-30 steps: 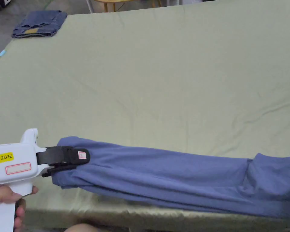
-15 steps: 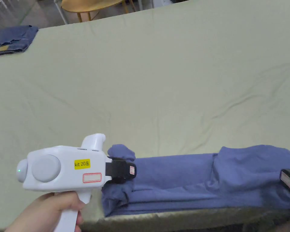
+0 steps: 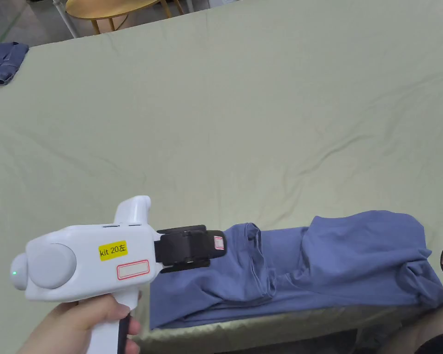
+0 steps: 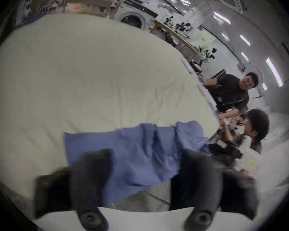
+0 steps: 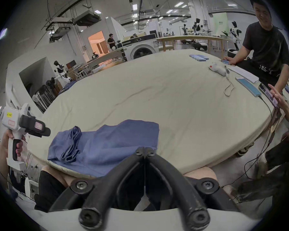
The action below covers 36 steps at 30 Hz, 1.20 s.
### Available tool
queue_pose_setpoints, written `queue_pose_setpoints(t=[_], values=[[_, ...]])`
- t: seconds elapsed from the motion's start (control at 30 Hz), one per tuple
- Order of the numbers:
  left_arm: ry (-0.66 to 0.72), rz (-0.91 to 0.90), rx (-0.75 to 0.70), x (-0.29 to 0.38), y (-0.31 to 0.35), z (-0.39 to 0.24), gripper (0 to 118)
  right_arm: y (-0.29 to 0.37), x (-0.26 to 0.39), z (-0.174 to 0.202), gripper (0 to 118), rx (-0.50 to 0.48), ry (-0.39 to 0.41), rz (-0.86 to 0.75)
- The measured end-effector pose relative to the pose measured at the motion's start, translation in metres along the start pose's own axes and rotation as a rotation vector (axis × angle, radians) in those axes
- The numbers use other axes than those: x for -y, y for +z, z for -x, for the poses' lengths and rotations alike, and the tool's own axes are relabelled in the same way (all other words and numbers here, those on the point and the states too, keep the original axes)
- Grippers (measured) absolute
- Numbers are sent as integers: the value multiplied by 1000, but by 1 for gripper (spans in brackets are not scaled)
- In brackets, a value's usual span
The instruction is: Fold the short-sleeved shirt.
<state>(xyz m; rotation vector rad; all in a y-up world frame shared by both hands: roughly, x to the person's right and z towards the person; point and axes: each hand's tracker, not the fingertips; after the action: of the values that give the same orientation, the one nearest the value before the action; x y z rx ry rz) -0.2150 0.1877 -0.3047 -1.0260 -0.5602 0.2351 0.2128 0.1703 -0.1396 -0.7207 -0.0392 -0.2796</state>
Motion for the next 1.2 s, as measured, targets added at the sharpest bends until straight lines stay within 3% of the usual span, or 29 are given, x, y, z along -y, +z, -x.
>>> queue_pose_setpoints(t=[0.03, 0.1, 0.17, 0.33, 0.43, 0.53, 0.63, 0.8, 0.9, 0.93, 0.97, 1.03, 1.07, 1.2], values=[[-34, -12, -75, -1, 0, -1, 1, -1, 0, 3, 0, -5, 0, 0], [-88, -21, -235, 1, -18, -7, 1, -5, 1, 8, 0, -20, 9, 8], [-112, 39, -270, 7, -43, -16, 1, -8, 3, 16, 0, -35, 25, 16], [-151, 147, -134, 32, -101, -61, 1, -1, 7, 24, 0, -62, 83, 10], [-179, 170, -145, 47, -124, -80, 0, -1, 9, 24, 0, -39, 127, 17], [-169, 132, -125, 46, -115, -84, 0, 1, 7, 19, 0, -40, 113, 12], [-76, 68, 42, 35, -81, -73, 0, -1, 5, 19, 0, -39, 110, 8], [41, -80, 140, 28, 4, -17, 0, -6, 4, 22, 0, -43, 109, 15], [213, -88, 270, 36, 32, 51, 0, -9, 5, 27, 0, -52, 104, 23], [328, -57, 317, 41, 33, 78, 0, -11, 6, 28, 0, -52, 106, 26], [457, -47, 337, 49, 33, 103, 10, -12, 7, 27, 0, -52, 108, 29], [556, -94, 367, 64, 29, 130, 86, -11, 7, 28, 0, -56, 107, 24], [557, -92, 348, 70, 25, 142, 114, -9, 6, 30, 0, -64, 108, 18], [493, -62, 316, 75, -7, 169, 118, -1, 1, 35, 0, -65, 125, 7]])
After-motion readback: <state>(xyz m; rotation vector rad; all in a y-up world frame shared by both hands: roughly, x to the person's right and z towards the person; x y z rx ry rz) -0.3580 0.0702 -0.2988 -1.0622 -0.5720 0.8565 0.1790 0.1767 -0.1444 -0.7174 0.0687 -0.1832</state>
